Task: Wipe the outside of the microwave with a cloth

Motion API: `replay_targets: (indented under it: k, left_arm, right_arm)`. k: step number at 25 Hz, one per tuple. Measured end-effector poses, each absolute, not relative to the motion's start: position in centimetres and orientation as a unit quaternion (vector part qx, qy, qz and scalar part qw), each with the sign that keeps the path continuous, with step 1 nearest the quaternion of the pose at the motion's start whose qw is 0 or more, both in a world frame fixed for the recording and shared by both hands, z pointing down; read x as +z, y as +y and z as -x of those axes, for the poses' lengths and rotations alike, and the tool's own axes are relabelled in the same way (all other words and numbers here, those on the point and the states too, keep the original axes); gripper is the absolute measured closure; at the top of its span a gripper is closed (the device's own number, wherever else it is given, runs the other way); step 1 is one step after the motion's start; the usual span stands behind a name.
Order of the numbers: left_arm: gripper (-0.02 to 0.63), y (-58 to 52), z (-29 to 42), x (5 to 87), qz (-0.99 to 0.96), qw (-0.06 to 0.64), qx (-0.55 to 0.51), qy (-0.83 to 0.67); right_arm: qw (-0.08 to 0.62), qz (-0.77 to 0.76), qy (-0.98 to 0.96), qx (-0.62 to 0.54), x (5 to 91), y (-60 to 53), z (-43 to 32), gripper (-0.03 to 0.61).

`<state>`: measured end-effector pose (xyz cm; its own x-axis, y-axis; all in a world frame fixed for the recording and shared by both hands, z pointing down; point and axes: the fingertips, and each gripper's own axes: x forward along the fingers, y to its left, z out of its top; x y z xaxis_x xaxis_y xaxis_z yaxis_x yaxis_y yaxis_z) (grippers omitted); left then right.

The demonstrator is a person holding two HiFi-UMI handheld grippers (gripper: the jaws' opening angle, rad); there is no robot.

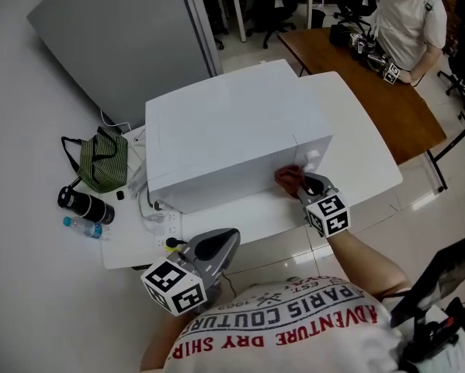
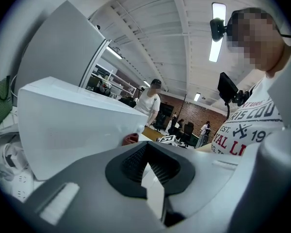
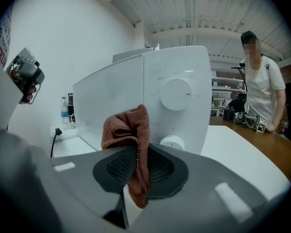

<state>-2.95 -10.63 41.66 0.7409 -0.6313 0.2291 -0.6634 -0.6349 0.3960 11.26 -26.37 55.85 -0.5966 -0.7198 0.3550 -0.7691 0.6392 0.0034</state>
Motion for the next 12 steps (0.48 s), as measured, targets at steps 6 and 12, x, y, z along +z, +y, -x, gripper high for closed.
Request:
replay_targets:
  k: [6,12]
  left_arm:
    - [0.607,-10.5,0.3,41.6,-0.903,0.234,0.041,-0.358]
    - [0.607,-9.9,1.2,41.7,-0.897,0.238,0.037,-0.371]
  right_arm:
    - [0.159,-0.372,-0.911,0.078,54.8,-24.1,-12.0,0.533]
    - [0.091,-0.202,-0.969,0.109,46.8,-18.7,-6.5,0.532]
